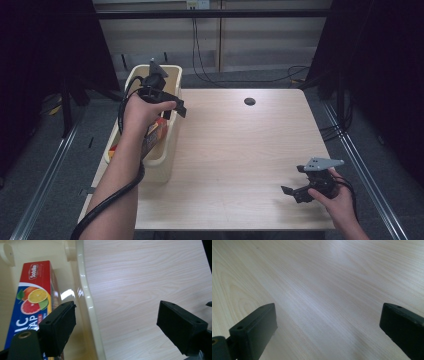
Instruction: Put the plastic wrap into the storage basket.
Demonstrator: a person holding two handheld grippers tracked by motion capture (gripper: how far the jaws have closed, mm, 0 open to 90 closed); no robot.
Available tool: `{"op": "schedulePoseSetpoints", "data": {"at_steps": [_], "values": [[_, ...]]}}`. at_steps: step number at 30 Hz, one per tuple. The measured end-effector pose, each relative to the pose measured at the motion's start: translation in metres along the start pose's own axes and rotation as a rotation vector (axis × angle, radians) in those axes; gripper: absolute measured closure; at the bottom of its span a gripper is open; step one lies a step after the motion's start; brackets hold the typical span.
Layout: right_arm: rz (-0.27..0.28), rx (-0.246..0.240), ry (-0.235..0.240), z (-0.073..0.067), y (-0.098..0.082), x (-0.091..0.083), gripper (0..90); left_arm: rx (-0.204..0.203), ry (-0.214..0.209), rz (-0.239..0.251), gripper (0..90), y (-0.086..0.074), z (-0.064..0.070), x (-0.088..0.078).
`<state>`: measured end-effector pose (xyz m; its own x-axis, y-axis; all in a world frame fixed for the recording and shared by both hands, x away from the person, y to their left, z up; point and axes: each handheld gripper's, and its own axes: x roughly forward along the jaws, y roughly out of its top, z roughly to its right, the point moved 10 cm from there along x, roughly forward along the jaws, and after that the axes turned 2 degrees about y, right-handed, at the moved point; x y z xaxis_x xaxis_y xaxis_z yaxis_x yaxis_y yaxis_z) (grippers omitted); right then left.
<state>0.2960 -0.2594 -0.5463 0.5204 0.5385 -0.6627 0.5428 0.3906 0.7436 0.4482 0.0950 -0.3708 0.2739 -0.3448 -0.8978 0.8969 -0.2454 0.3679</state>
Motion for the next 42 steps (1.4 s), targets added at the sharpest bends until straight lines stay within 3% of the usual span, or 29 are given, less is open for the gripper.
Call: {"op": "schedulePoseSetpoints", "data": {"at_steps": [26, 35, 42], "values": [[-0.003, -0.014, 0.009, -0.003, 0.001, 0.0, 0.9, 0.083, -0.07, -0.014, 14.4, -0.002, 0.034, 0.015], [-0.006, -0.011, 0.008, -0.002, 0.0, 0.001, 1.0, 0.104, -0.118, -0.019, 14.3, -0.005, 0.046, 0.024], [-0.003, -0.007, 0.01, -0.003, 0.001, 0.0, 0.9, 0.13, -0.125, -0.028, 14.3, -0.007, 0.056, 0.036]]}}
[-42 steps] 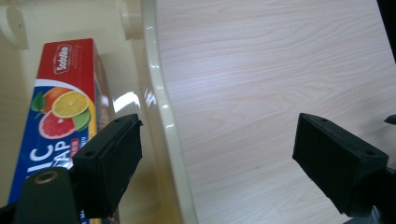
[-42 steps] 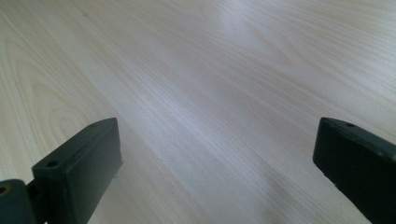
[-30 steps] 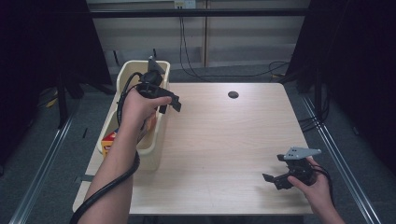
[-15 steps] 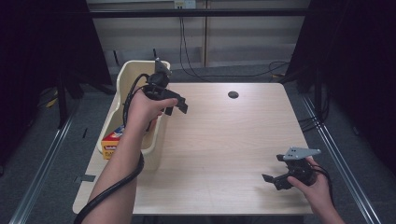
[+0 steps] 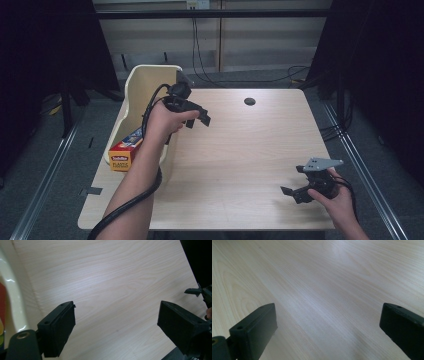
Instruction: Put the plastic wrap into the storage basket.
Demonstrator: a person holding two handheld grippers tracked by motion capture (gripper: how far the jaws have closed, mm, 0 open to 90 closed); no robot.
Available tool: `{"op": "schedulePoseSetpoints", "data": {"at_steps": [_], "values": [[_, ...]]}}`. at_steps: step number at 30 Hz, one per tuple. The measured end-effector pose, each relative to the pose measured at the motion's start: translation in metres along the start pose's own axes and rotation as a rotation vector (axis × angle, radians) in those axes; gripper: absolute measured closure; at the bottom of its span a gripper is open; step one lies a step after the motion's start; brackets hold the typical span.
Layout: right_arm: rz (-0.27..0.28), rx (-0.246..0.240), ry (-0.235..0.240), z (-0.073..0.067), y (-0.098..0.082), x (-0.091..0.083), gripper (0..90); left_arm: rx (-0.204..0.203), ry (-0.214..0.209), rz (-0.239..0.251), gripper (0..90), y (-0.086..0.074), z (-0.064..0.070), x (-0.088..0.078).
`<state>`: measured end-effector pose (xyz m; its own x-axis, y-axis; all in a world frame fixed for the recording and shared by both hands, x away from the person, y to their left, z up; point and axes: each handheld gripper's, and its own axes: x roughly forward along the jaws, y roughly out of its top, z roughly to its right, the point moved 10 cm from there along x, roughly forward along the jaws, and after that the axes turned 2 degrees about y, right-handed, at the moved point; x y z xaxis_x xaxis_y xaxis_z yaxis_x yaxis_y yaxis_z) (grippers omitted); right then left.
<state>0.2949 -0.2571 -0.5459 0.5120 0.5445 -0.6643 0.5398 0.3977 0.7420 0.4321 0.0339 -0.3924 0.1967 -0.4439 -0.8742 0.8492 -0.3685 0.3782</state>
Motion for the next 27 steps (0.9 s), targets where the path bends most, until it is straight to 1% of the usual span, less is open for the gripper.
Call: {"op": "schedulePoseSetpoints", "data": {"at_steps": [1, 2, 3, 4, 6, 8, 9, 11, 13, 16, 19, 21, 26, 27], "values": [[0.0, -0.002, 0.001, 0.0, 0.0, 0.0, 0.9, -0.007, -0.003, -0.001, 14.3, 0.0, 0.002, 0.002], [0.001, -0.006, 0.0, 0.0, 0.0, 0.0, 1.0, 0.002, -0.005, -0.005, 14.4, -0.001, 0.003, 0.004], [-0.001, -0.005, -0.003, 0.0, 0.0, 0.0, 0.9, 0.002, -0.004, -0.006, 14.3, -0.001, 0.003, 0.005], [-0.001, -0.006, -0.002, 0.0, 0.0, 0.0, 0.9, 0.002, -0.014, -0.007, 14.3, -0.001, 0.005, 0.007], [0.001, -0.002, 0.003, 0.0, 0.0, 0.0, 1.0, 0.013, -0.015, -0.011, 14.4, -0.002, 0.006, 0.011], [0.0, 0.001, 0.0, 0.0, 0.0, 0.0, 0.9, 0.013, -0.013, -0.007, 14.4, -0.002, 0.007, 0.014], [-0.001, 0.001, 0.002, 0.0, 0.0, 0.0, 0.9, 0.017, -0.022, -0.014, 14.4, -0.003, 0.008, 0.015], [-0.002, 0.001, -0.003, 0.001, 0.0, 0.0, 0.9, 0.016, -0.018, -0.018, 14.4, -0.004, 0.009, 0.018], [-0.001, 0.0, 0.0, 0.0, 0.0, 0.0, 1.0, 0.021, -0.025, -0.016, 14.4, -0.005, 0.01, 0.021], [0.0, -0.001, 0.001, 0.0, 0.0, 0.0, 1.0, 0.022, -0.026, -0.011, 14.4, -0.006, 0.011, 0.024], [0.0, -0.004, 0.0, 0.0, 0.0, 0.0, 0.9, 0.016, -0.037, -0.008, 14.4, -0.007, 0.014, 0.027], [0.0, -0.007, 0.0, 0.0, 0.0, 0.0, 0.9, 0.027, -0.036, -0.017, 14.4, -0.008, 0.013, 0.029], [-0.002, -0.008, 0.0, 0.0, 0.0, 0.0, 1.0, 0.028, -0.05, -0.017, 14.0, -0.011, 0.015, 0.036], [-0.002, -0.008, 0.0, 0.0, 0.0, 0.0, 1.0, 0.027, -0.047, -0.018, 13.6, -0.012, 0.014, 0.038]]}}
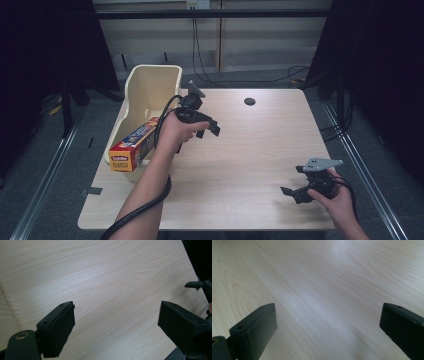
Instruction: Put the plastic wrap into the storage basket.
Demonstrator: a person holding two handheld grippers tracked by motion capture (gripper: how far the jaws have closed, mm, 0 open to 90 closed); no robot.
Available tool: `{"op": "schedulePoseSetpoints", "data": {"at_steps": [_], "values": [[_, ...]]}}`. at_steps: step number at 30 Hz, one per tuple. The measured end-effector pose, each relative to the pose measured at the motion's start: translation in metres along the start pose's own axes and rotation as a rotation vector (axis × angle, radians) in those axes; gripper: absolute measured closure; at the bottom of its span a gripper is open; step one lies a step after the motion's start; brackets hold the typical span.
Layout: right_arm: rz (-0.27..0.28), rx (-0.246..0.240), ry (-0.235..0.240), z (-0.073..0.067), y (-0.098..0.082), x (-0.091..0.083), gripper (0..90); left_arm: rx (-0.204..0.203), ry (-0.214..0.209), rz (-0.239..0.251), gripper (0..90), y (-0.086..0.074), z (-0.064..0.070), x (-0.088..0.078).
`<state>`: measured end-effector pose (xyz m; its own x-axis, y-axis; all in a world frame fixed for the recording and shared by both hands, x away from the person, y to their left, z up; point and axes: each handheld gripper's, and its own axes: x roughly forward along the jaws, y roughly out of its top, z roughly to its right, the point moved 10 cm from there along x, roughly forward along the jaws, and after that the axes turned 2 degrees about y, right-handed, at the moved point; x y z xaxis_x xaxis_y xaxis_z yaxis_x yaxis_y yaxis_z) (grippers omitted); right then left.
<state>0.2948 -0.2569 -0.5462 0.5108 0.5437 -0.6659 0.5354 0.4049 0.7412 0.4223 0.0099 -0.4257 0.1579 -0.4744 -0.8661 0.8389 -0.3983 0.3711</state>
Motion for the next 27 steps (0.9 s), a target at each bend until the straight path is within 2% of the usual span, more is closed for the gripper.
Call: {"op": "schedulePoseSetpoints", "data": {"at_steps": [5, 7, 10, 11, 27], "values": [[-0.001, 0.004, 0.002, 0.0, 0.0, 0.0, 1.0, 0.0, -0.012, -0.006, 13.6, -0.004, 0.001, 0.008], [-0.001, 0.001, 0.002, 0.0, 0.0, 0.0, 0.9, 0.012, -0.007, -0.013, 13.6, -0.005, -0.001, 0.009], [-0.002, 0.001, 0.003, 0.0, 0.0, 0.0, 0.9, 0.003, -0.016, -0.006, 13.5, -0.007, 0.002, 0.014], [-0.001, 0.0, 0.001, 0.0, 0.0, 0.0, 0.9, 0.015, -0.012, -0.011, 13.4, -0.008, 0.001, 0.014], [-0.008, -0.002, 0.005, -0.001, -0.001, 0.0, 1.0, 0.043, -0.013, -0.028, 13.0, -0.023, 0.003, 0.036]]}}
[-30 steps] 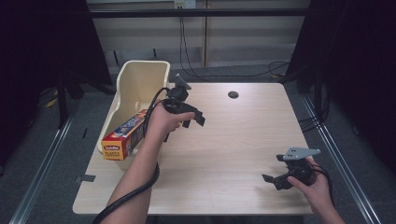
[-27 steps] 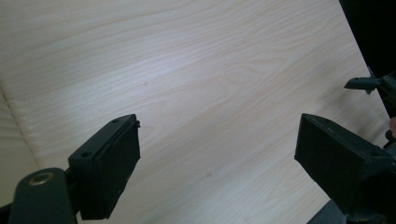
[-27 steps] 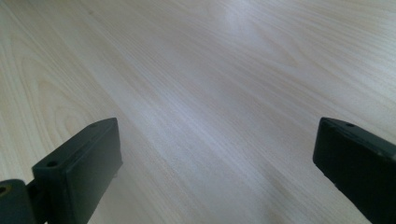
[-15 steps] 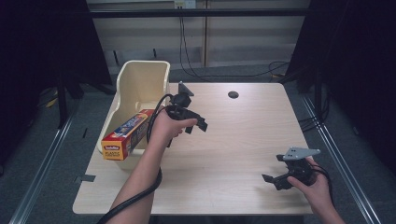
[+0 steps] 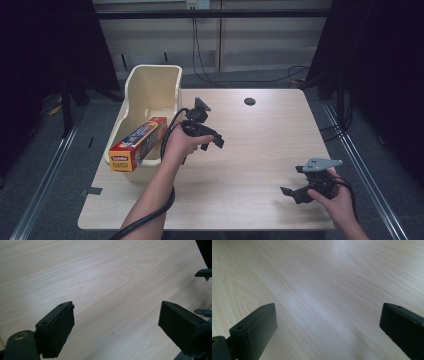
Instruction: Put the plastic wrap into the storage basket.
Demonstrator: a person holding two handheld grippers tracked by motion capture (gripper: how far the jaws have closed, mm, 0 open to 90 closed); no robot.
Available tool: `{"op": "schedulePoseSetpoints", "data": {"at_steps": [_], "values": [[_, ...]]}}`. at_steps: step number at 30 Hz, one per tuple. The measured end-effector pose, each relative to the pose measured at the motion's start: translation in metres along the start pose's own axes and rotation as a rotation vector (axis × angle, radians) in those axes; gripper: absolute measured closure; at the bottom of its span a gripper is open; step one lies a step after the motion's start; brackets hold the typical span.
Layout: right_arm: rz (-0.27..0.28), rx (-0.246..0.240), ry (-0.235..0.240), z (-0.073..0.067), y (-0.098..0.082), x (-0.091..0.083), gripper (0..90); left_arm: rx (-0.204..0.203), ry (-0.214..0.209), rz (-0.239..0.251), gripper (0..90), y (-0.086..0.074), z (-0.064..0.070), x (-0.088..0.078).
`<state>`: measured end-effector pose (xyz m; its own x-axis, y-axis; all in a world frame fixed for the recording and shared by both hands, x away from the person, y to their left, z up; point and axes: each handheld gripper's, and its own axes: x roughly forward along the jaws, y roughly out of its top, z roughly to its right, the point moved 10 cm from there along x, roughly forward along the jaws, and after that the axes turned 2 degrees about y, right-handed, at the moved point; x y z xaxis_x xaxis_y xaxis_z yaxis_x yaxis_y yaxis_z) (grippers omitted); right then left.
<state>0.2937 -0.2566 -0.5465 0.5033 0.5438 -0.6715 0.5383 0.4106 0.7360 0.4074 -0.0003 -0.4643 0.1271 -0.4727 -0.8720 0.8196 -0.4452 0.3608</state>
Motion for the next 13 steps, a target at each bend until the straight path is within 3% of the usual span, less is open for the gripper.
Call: {"op": "schedulePoseSetpoints", "data": {"at_steps": [13], "values": [[-0.008, -0.004, -0.003, -0.001, -0.001, 0.002, 1.0, 0.041, -0.003, 0.007, 12.9, -0.012, 0.002, 0.02]]}}
